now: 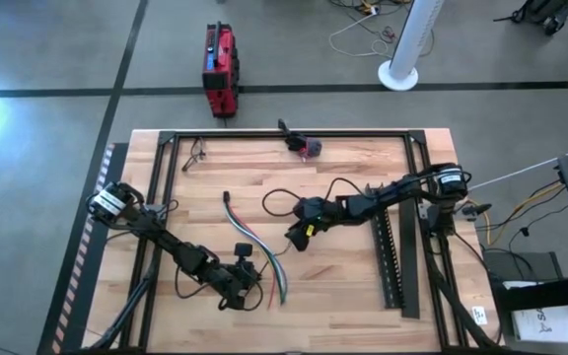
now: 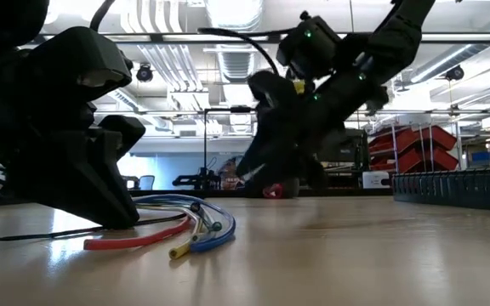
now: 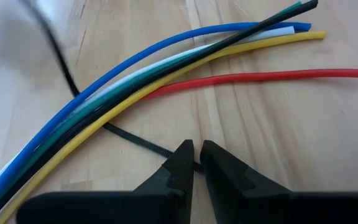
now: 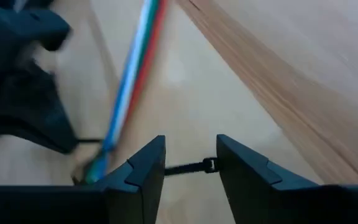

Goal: Ziptie cables
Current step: Close the cables together using a zip tie

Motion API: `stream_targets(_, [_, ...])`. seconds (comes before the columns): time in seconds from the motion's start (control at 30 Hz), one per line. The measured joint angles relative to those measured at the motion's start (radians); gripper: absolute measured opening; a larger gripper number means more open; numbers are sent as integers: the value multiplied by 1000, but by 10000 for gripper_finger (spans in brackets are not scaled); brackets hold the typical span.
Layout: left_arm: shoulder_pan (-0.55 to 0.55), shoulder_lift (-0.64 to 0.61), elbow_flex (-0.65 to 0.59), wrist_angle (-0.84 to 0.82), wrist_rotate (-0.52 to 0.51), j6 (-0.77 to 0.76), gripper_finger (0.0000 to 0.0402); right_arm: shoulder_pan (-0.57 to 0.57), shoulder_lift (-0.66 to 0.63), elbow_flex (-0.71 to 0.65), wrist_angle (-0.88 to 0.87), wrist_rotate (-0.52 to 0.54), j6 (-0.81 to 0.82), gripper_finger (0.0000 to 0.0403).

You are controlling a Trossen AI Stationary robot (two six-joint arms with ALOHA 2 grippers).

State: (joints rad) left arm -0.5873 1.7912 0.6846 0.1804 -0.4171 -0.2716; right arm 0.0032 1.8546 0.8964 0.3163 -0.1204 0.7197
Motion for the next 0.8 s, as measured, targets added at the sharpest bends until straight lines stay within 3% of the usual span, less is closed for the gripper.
stream_targets(0.17, [0, 0, 0, 1, -1, 0, 23, 2, -31, 10, 0, -75, 30, 130])
stream_targets(0.37, [0, 0, 0, 2, -2, 0, 23, 2, -34, 11, -1, -151, 80, 160])
stream_targets(0.6, [0, 0, 0, 2, -2, -3, 23, 5, -34, 11, 3, -147, 67, 177])
stream_targets(0.8, [0, 0, 0, 2, -2, -7, 22, 31, -34, 9, 9, -79, 14, 148])
